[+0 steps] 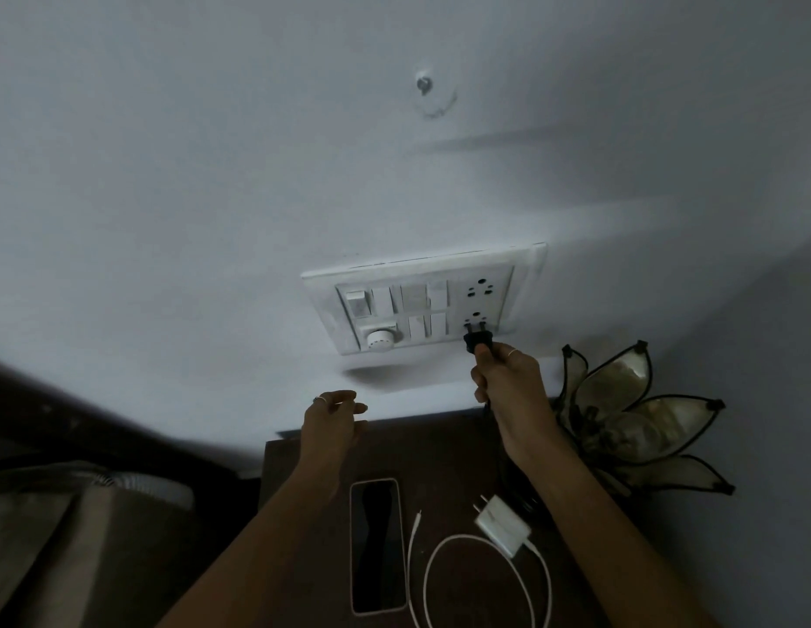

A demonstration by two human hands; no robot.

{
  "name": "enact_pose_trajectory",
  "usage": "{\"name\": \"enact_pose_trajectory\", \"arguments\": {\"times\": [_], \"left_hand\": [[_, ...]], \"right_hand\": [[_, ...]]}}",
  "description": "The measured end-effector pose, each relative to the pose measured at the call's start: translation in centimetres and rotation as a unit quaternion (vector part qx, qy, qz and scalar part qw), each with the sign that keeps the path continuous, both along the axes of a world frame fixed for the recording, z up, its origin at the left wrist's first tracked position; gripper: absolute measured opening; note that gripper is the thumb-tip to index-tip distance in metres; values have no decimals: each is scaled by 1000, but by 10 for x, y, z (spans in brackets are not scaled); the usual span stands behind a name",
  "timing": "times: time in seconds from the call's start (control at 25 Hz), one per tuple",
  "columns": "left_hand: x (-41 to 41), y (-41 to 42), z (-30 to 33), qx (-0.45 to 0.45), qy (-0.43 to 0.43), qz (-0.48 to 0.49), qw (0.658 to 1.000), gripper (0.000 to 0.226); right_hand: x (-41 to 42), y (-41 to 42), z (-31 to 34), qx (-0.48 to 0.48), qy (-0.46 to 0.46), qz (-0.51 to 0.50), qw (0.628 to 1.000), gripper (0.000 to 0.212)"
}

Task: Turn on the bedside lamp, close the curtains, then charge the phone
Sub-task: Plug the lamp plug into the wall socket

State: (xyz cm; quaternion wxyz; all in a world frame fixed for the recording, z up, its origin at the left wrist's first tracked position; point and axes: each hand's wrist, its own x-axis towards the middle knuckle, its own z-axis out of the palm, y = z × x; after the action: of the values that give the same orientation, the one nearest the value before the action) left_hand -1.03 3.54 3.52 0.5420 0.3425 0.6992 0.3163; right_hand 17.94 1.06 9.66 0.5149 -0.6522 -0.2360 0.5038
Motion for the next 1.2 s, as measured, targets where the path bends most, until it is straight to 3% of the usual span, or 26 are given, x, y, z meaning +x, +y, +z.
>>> {"name": "enact_pose_trajectory", "arguments": {"times": [0.44,0.76,0.96,1.2], "left_hand": [[10,10,-10,-13,-3,-11,1000,20],[6,20,-23,-18,0,-3,1000,18],[5,26,-30,-32,4,-5,999,17],[4,28,-26,-34,13,-15,999,16]], "right_hand": [[-14,8,-2,-21,-89,-44,995,24],[2,8,-4,-16,52,-31,998,22],[5,16,-7,-21,80,-57,995,18],[-9,27,-16,-29,-15,-95,995,20]]}}
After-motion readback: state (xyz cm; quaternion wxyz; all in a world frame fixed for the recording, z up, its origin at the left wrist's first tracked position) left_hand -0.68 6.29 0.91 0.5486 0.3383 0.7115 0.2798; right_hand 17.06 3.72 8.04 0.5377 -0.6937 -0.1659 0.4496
